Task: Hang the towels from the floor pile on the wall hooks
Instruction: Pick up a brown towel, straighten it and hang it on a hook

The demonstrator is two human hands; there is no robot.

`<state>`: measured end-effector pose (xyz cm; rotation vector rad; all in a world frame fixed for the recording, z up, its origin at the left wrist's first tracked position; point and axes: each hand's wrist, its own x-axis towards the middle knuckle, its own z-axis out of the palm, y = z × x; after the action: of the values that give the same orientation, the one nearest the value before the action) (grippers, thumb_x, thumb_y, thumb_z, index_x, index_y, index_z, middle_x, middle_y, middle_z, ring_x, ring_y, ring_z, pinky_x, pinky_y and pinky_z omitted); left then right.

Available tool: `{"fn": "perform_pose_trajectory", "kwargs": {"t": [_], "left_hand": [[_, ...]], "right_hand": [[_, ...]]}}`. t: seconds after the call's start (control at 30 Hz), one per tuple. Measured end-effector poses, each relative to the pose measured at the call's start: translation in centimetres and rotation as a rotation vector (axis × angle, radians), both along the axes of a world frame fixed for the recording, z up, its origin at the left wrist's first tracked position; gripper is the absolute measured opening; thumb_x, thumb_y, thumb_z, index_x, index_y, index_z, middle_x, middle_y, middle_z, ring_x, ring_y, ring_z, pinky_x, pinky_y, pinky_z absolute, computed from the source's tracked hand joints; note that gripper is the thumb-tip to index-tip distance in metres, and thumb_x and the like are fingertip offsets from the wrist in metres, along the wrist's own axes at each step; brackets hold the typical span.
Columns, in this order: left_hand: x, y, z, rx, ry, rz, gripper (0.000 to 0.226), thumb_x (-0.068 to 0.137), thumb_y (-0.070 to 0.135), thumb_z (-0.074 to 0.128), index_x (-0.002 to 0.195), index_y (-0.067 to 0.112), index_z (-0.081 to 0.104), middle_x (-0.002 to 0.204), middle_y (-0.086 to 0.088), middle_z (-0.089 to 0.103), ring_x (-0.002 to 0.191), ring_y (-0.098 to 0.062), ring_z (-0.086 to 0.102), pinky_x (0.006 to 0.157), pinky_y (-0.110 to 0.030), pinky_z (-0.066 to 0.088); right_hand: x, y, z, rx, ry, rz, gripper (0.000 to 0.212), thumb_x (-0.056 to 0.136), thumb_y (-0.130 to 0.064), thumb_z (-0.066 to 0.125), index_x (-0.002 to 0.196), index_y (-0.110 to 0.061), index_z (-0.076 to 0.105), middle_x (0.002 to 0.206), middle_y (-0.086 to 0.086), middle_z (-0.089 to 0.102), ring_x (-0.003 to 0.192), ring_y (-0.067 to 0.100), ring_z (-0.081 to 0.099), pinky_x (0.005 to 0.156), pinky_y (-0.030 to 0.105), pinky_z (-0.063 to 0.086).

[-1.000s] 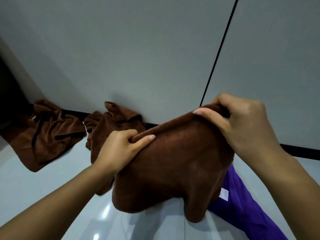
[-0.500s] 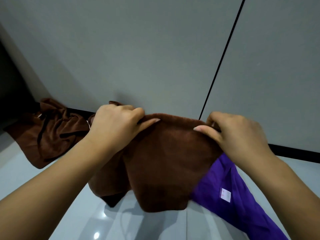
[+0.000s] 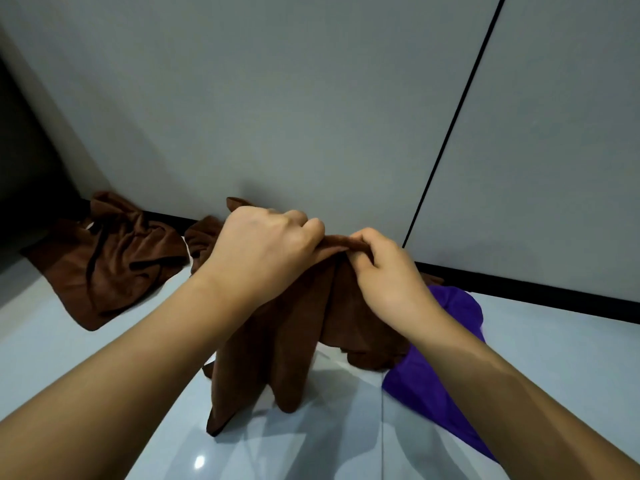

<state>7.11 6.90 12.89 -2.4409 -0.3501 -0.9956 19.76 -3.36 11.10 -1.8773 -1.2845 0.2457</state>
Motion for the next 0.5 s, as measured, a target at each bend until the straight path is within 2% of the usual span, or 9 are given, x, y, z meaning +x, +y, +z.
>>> {"fn": "perform_pose_trajectory", "kwargs": {"t": [0.1, 0.17, 0.23, 0.33, 0.37, 0.43, 0.47, 0.5], "left_hand": [[1.1, 0.4, -1.0, -0.117, 0.006, 0.004, 0.045, 0.086, 0.044, 0.047, 0.051, 0.016, 0.043, 0.043, -0.003, 0.047, 0.032, -0.026, 0.045, 0.045, -0.02, 0.016], [2.2, 1.0, -2.4, -0.17, -0.004, -0.014, 0.041, 0.085, 0.045, 0.043, 0.054, 0.02, 0.036, 0.043, -0.002, 0.047, 0.032, -0.026, 0.046, 0.044, -0.018, 0.018], [3.1, 1.6, -3.4, -0.235, 0.036, 0.02, 0.038, 0.084, 0.046, 0.039, 0.056, 0.021, 0.031, 0.041, -0.002, 0.047, 0.031, -0.025, 0.045, 0.045, -0.016, 0.017], [4.0, 2.7, -4.7, -0.193, 0.138, 0.086, 0.047, 0.084, 0.045, 0.034, 0.049, 0.016, 0.049, 0.042, -0.001, 0.052, 0.031, -0.024, 0.048, 0.044, -0.016, 0.018], [4.3, 2.8, -4.8, -0.152, 0.2, 0.081, 0.051, 0.088, 0.046, 0.032, 0.057, 0.014, 0.056, 0.05, -0.001, 0.058, 0.039, -0.026, 0.055, 0.044, -0.019, 0.021], [4.6, 3.1, -4.4, -0.207, 0.374, 0.095, 0.05, 0.096, 0.049, 0.026, 0.087, 0.013, 0.06, 0.081, -0.002, 0.065, 0.072, -0.028, 0.065, 0.053, -0.027, 0.029], [4.8, 3.3, -3.8, -0.266, 0.465, 0.123, 0.048, 0.098, 0.05, 0.024, 0.098, 0.014, 0.056, 0.093, -0.002, 0.064, 0.084, -0.028, 0.064, 0.057, -0.029, 0.03], [4.8, 3.4, -2.9, -0.31, 0.505, 0.145, 0.046, 0.099, 0.049, 0.025, 0.101, 0.014, 0.055, 0.096, -0.002, 0.064, 0.088, -0.028, 0.063, 0.058, -0.029, 0.03]], "right_hand": [[-0.1, 0.6, -1.1, -0.037, 0.043, -0.068, 0.016, 0.099, -0.015, 0.038, 0.1, -0.011, 0.053, 0.09, 0.006, 0.061, 0.088, 0.024, 0.057, 0.07, 0.033, 0.039], [0.2, 1.0, -2.1, -0.084, -0.014, -0.132, 0.016, 0.099, -0.02, 0.035, 0.101, -0.012, 0.049, 0.094, 0.01, 0.062, 0.09, 0.03, 0.058, 0.073, 0.038, 0.043], [0.8, 1.4, -3.1, -0.14, -0.176, -0.185, 0.017, 0.1, -0.025, 0.033, 0.103, -0.014, 0.045, 0.098, 0.012, 0.063, 0.093, 0.035, 0.058, 0.069, 0.037, 0.039], [2.5, 1.6, -4.7, -0.277, -0.483, -0.177, 0.024, 0.101, -0.034, 0.028, 0.109, -0.016, 0.042, 0.106, 0.008, 0.063, 0.097, 0.035, 0.059, 0.065, 0.035, 0.03], [3.1, 1.7, -4.9, -0.322, -0.575, -0.143, 0.027, 0.101, -0.037, 0.027, 0.11, -0.016, 0.042, 0.108, 0.006, 0.063, 0.096, 0.035, 0.06, 0.064, 0.034, 0.029], [4.5, 2.2, -4.6, -0.35, -0.764, -0.088, 0.034, 0.099, -0.039, 0.03, 0.108, -0.012, 0.047, 0.101, 0.007, 0.064, 0.087, 0.034, 0.064, 0.058, 0.034, 0.032], [5.0, 2.4, -4.0, -0.326, -0.845, -0.05, 0.036, 0.096, -0.039, 0.034, 0.1, -0.009, 0.053, 0.088, 0.008, 0.066, 0.071, 0.034, 0.066, 0.05, 0.033, 0.035], [5.2, 2.6, -3.1, -0.302, -0.895, -0.017, 0.036, 0.092, -0.038, 0.039, 0.087, -0.007, 0.058, 0.07, 0.008, 0.064, 0.052, 0.031, 0.063, 0.041, 0.029, 0.035]]}}
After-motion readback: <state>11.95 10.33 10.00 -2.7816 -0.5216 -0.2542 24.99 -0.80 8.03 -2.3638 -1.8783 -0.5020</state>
